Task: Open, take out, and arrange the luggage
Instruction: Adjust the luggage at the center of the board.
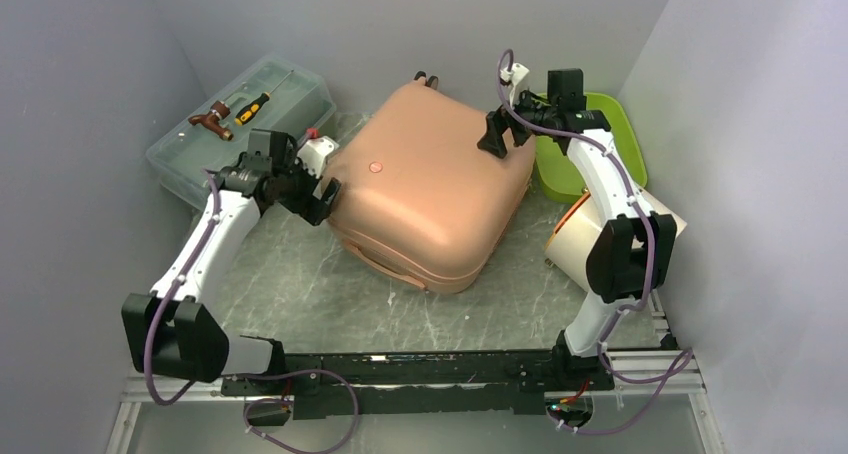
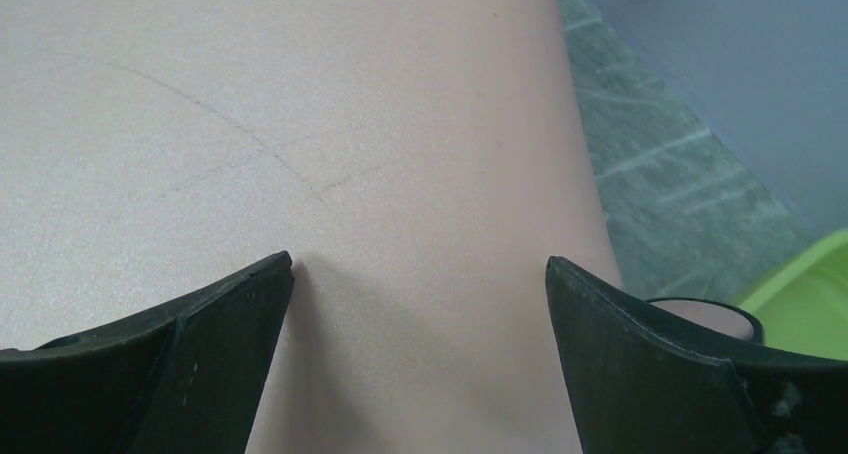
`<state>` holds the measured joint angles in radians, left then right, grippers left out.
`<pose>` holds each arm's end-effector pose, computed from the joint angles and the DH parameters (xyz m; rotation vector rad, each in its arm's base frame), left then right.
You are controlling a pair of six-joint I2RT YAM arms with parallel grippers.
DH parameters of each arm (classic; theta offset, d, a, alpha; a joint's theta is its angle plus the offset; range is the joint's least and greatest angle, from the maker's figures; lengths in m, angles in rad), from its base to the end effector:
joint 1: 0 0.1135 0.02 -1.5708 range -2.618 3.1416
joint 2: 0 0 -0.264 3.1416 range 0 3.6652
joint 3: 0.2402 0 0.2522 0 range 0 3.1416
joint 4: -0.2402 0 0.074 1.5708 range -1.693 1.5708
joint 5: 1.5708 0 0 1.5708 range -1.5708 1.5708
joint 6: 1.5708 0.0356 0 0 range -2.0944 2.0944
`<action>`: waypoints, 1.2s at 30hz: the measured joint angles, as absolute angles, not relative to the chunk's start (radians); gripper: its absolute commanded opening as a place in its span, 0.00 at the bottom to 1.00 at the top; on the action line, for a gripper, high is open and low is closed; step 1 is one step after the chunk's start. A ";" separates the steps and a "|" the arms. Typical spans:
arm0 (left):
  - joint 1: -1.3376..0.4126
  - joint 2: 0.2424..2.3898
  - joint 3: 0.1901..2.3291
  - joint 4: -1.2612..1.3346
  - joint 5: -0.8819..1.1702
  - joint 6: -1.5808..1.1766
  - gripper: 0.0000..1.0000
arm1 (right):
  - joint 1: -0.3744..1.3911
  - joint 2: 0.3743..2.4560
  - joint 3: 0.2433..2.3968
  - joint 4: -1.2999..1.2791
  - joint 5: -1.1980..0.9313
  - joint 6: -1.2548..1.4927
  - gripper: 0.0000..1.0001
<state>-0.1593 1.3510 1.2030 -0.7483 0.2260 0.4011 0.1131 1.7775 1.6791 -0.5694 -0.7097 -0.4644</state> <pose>0.2766 -0.0525 0.3095 0.7686 2.3194 -0.1718 0.3980 0.0685 0.3450 -0.9502 1.8868 0.5824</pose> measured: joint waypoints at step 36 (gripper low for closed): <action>-0.242 1.375 1.152 -0.822 0.387 0.468 0.99 | 0.148 2.081 1.801 -0.342 0.133 -0.539 1.00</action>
<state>-0.2420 1.3750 1.1522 -0.8219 0.3870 0.4679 0.1478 2.0811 1.8008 -0.3424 0.1333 -0.5392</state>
